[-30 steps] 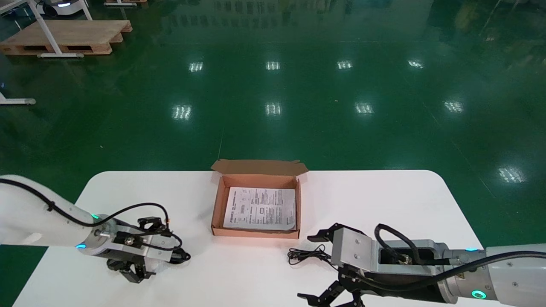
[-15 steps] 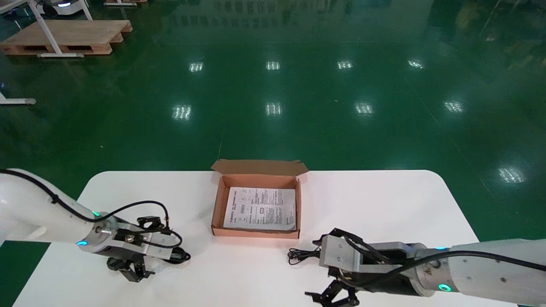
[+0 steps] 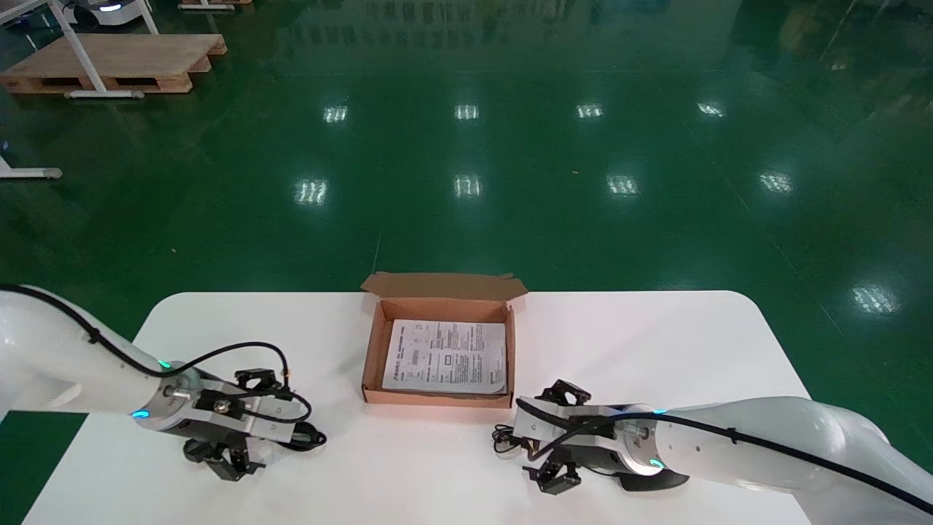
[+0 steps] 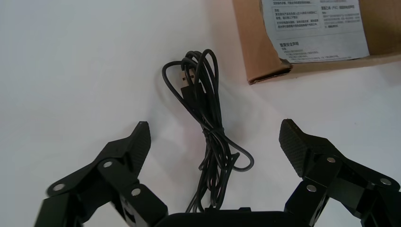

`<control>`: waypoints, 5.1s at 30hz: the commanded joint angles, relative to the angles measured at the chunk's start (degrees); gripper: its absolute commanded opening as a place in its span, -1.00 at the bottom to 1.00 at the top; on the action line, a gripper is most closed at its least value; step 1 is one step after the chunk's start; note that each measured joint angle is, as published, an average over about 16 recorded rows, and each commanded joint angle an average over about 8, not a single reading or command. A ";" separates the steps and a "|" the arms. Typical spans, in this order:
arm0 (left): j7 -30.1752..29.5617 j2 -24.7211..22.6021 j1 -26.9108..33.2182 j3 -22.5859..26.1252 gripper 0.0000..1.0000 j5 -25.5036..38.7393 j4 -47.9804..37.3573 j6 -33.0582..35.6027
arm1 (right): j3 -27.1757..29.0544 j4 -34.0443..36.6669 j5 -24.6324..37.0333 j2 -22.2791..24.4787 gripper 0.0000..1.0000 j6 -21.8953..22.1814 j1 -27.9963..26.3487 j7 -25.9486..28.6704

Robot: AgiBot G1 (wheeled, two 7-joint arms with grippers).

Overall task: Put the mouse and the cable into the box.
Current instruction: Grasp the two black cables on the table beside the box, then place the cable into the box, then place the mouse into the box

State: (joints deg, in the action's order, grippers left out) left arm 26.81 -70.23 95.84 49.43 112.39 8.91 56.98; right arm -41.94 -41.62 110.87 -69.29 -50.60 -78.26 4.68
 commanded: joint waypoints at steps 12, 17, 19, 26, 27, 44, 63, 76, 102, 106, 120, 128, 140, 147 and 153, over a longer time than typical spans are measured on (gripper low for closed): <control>0.88 -0.45 0.39 -0.17 -0.16 -0.27 -1.47 -0.32 | -0.27 7.26 0.05 -2.93 -0.76 1.53 -1.88 -3.21; 0.82 -0.40 0.35 -0.16 -1.00 -0.27 -1.31 -0.31 | -0.22 6.63 -0.04 -2.64 -1.00 1.33 -1.70 -3.04; 0.80 -0.39 0.34 -0.16 -1.00 -0.27 -1.26 -0.30 | -0.20 6.44 -0.08 -2.56 -1.00 1.26 -1.64 -2.99; 0.76 -0.35 0.31 -0.14 -1.00 -0.26 -1.12 -0.26 | -0.17 5.94 -0.20 -2.35 -1.00 1.10 -1.50 -2.84; 0.76 -0.35 0.30 -0.13 -1.00 -0.26 -1.11 -0.26 | -0.16 5.89 -0.21 -2.33 -1.00 1.08 -1.49 -2.82; 0.70 -0.29 0.26 -0.13 -1.00 -0.22 -1.00 -0.20 | -0.09 5.44 -0.33 -2.16 -1.00 0.97 -1.39 -2.72; 0.68 -0.27 0.24 -0.12 -1.00 -0.22 -0.94 -0.20 | -0.10 5.38 -0.29 -2.09 -1.00 0.90 -1.32 -2.67; 2.23 0.24 1.30 -0.34 -1.00 -0.52 0.80 0.17 | 0.20 5.40 -0.17 -1.23 -1.00 1.49 -1.68 -2.55; 18.18 -8.68 4.87 -8.42 -1.00 -15.06 5.98 -1.72 | 6.22 -4.79 4.37 11.19 -1.00 8.86 -13.67 9.62; 17.96 -8.11 4.86 -8.25 -1.00 -14.67 6.14 -1.58 | 6.12 -4.46 4.30 10.91 -1.00 8.78 -13.40 9.50; 19.25 -8.41 -4.07 -1.47 -1.00 -14.38 18.25 -16.63 | 6.09 -4.29 4.27 10.80 -1.00 8.77 -13.32 9.44; 17.32 -8.33 -6.17 6.91 -1.00 -17.10 20.94 -22.08 | 6.09 -4.29 4.27 10.80 -1.00 8.77 -13.32 9.44; 13.21 -8.33 -5.26 13.55 1.00 -21.81 19.34 -23.47 | 6.09 -4.34 4.25 10.83 -1.00 8.72 -13.29 9.47; 13.07 -8.33 -5.17 13.82 1.00 -22.26 19.28 -23.36 | 6.10 -4.34 4.24 10.83 -1.00 8.70 -13.29 9.47; 13.33 -8.31 -5.17 13.44 1.00 -21.80 19.28 -23.30 | 6.10 -4.32 4.24 10.82 -1.00 8.72 -13.30 9.45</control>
State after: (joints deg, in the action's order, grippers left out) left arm 40.11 -78.55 90.67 62.90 90.56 28.20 33.67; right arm -35.84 -45.94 115.11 -58.47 -41.88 -91.56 14.13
